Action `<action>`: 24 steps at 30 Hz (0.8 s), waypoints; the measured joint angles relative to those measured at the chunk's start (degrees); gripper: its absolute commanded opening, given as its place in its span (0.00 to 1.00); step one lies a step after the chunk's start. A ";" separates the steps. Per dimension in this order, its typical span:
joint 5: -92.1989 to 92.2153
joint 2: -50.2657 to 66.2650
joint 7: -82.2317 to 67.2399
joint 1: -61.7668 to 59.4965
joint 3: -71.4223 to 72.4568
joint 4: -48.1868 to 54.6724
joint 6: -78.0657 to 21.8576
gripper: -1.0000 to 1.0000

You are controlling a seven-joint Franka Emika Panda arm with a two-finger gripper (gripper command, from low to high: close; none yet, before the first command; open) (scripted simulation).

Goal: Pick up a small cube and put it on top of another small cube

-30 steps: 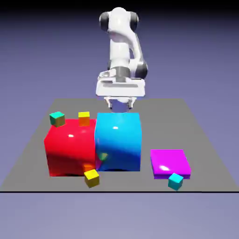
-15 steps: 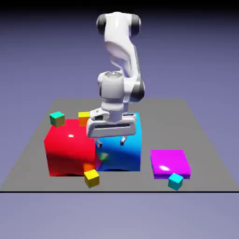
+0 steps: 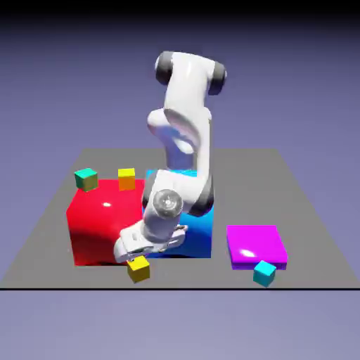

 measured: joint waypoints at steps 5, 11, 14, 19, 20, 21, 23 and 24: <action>0.29 4.72 -0.28 -0.98 0.11 -2.96 6.24 0.50; 0.09 1.86 -0.57 0.12 -0.38 0.46 -0.13 0.00; 4.53 -3.37 2.10 1.28 -1.26 0.10 -4.44 0.00; 11.35 -13.75 7.98 1.49 -2.31 -2.61 -11.45 0.00; 11.11 -15.83 9.12 0.54 -2.18 -3.44 -12.85 0.00; 10.88 -17.90 10.25 -0.40 -2.05 -4.27 -14.25 0.00; 10.41 -22.05 12.53 -2.29 -1.80 -5.93 -17.04 0.00; 10.17 -24.13 13.66 -3.22 -1.67 -6.76 -18.44 0.00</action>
